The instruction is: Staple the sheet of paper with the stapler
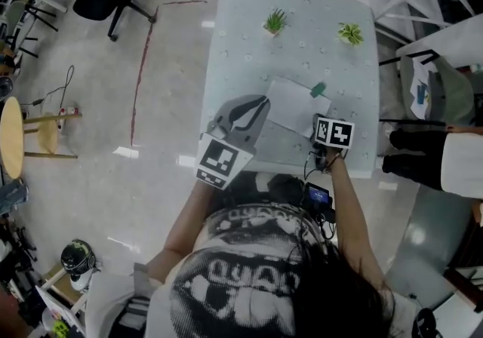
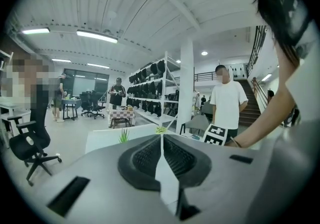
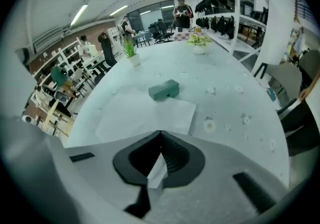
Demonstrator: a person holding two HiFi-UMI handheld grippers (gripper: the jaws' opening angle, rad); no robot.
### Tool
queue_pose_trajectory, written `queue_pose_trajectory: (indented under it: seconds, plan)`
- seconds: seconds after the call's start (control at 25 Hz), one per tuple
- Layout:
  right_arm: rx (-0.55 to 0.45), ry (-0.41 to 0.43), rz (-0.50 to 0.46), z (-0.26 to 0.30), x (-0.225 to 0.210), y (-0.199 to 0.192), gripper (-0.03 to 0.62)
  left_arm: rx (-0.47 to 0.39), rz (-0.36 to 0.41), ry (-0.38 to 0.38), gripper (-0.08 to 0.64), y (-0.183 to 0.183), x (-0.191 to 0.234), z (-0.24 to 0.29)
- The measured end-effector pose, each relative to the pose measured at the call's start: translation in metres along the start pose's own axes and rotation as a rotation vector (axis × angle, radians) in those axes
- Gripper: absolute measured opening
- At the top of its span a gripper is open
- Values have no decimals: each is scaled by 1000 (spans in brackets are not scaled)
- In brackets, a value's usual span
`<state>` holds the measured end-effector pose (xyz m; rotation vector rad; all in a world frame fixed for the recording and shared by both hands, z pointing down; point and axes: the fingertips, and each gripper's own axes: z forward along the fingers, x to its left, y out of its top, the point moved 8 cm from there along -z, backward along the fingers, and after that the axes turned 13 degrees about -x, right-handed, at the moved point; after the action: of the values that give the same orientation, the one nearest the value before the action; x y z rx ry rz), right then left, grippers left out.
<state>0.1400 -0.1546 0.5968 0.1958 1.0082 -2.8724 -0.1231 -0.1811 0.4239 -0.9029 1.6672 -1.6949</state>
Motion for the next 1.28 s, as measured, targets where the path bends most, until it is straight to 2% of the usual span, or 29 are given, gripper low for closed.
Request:
queue_pose_trajectory:
  seconds: [0.2, 0.32, 0.4, 0.52, 0.64, 0.72, 0.84, 1.04, 1.28]
  plan:
    - [3, -49, 112, 2, 4, -16, 2, 8, 1, 39, 12, -2, 9, -5]
    - [0, -61, 140, 2, 5, -16, 2, 10, 3, 52, 12, -1, 11, -6]
    - [-17, -56, 148, -1, 5, -13, 2, 9, 5, 54, 12, -1, 11, -6]
    - [-101, -5, 159, -14, 2, 6, 2, 3, 6, 53, 12, 0, 10, -6]
    - [-155, 107, 48, -14, -2, 46, 0, 0, 1, 48, 12, 0, 8, -5]
    - [-127, 176, -76, -4, -4, 70, 0, -1, -3, 41, 12, -2, 5, -3]
    - [-11, 231, -231, 15, -5, 92, 0, -4, -13, 25, 12, -3, -1, 0]
    - [179, 288, -387, 37, 3, 94, -1, -6, -30, 22, 12, -5, -6, -3]
    - [314, 328, -487, 50, 11, 97, 0, -5, -46, 58, 12, -11, 2, -8]
